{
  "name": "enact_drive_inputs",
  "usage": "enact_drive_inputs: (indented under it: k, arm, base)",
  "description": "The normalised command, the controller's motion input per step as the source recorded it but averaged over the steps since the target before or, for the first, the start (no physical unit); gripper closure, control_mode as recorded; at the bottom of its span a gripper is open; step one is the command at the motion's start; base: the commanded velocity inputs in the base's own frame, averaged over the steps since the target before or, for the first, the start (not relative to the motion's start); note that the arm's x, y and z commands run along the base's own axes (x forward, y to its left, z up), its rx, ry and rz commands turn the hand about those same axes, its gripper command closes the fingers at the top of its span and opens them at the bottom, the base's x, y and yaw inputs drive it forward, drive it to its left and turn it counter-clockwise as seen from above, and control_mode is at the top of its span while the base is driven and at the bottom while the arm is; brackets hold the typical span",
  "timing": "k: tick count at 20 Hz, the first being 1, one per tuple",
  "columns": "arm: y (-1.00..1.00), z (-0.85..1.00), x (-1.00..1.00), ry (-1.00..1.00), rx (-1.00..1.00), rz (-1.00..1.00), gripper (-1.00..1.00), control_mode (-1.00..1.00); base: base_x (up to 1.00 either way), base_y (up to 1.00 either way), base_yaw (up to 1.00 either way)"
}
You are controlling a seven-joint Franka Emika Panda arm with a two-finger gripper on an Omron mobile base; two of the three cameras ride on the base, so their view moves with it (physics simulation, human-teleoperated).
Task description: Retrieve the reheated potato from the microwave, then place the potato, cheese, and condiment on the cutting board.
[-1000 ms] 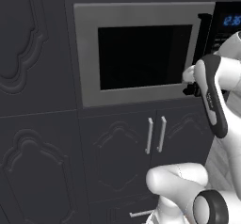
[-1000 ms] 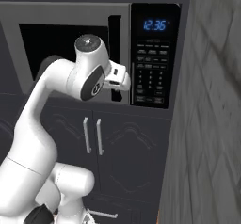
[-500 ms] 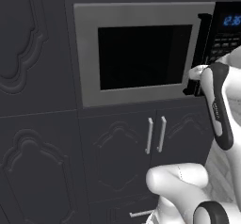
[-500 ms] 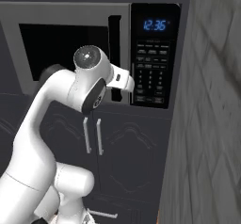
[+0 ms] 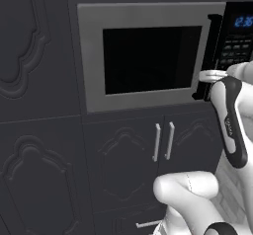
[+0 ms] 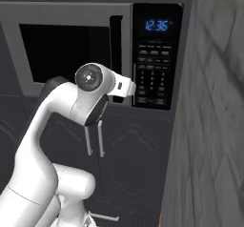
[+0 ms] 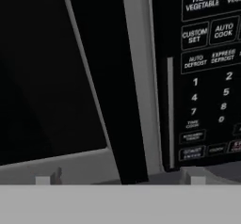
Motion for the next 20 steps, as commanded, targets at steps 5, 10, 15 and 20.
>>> enact_drive_inputs:
  k: [5, 10, 15, 20]
  arm:
    - [0.0, 0.16, 0.32, -0.01, 0.05, 0.0, -1.0, -1.0]
    - [0.0, 0.17, 0.46, 0.0, 0.03, 0.0, -1.0, -1.0]
    - [0.0, 0.03, 0.46, 0.0, 0.01, 0.0, -1.0, -1.0]
    - [0.0, 0.0, 0.46, 0.0, 0.02, 0.0, -1.0, -1.0]
  base:
    - [0.0, 0.0, 0.0]
    - [0.0, 0.0, 0.0]
    - [0.0, 0.0, 0.0]
    - [0.0, 0.0, 0.0]
